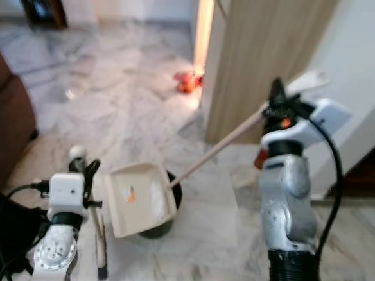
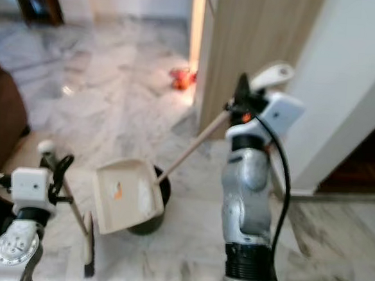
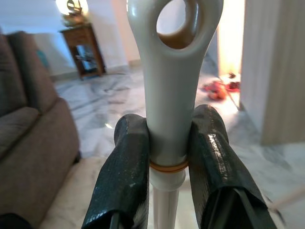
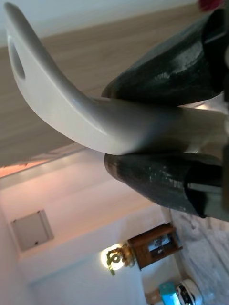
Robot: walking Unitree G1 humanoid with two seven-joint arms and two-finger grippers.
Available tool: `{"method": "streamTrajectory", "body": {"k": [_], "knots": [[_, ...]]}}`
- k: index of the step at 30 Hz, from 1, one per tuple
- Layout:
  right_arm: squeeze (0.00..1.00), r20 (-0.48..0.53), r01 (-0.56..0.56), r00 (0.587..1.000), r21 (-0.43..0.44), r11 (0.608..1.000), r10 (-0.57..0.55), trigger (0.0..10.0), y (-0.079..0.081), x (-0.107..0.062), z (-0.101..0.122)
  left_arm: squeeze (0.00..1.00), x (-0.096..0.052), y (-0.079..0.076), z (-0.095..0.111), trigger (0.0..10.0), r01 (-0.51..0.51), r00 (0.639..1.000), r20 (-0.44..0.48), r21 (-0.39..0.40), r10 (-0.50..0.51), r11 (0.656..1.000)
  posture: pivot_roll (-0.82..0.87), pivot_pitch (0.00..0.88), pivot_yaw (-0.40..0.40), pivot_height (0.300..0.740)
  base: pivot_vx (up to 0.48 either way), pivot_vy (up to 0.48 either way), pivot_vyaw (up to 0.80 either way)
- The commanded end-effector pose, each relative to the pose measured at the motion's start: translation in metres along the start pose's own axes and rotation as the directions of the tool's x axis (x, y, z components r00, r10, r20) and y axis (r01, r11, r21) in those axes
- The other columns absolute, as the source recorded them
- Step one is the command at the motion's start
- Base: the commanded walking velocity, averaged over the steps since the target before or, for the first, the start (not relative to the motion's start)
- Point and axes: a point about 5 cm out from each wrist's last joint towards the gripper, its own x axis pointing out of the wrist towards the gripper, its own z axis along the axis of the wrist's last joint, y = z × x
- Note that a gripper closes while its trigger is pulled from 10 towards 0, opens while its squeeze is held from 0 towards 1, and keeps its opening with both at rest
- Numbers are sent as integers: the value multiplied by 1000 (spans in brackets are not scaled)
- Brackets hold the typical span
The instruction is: Sweep floor
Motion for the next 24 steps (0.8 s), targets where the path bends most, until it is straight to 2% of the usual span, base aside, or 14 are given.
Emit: {"method": "streamTrajectory", "body": {"k": [1, 5, 14, 24], "knots": [[0, 52, -29, 998, 27, 999, 28, 10000, 10, 3, 11, 0, 2, 5, 7, 10000, -16, 999, 34, 11, 15, 1000, 151, 69, -37, 740, 300, 0, 0], [0, 54, -34, 998, 19, 999, 33, 10000, 11, 3, 11, 0, 1, 6, 7, 10000, -17, 999, 33, 11, 17, 1000, 153, 70, -38, 740, 305, 0, 0], [0, 52, -41, 998, 25, 999, 40, 10000, 12, 3, 11, 0, 1, 6, 7, 10000, -18, 999, 35, 9, 18, 1000, 153, 70, -38, 740, 305, 0, 699], [0, 85, -40, 996, 58, 998, 35, 10000, 14, 4, 18, 0, 2, 7, 9, 10000, -24, 999, 45, 4, 24, 1000, 156, 71, -39, 740, 303, 0, 0]]}}
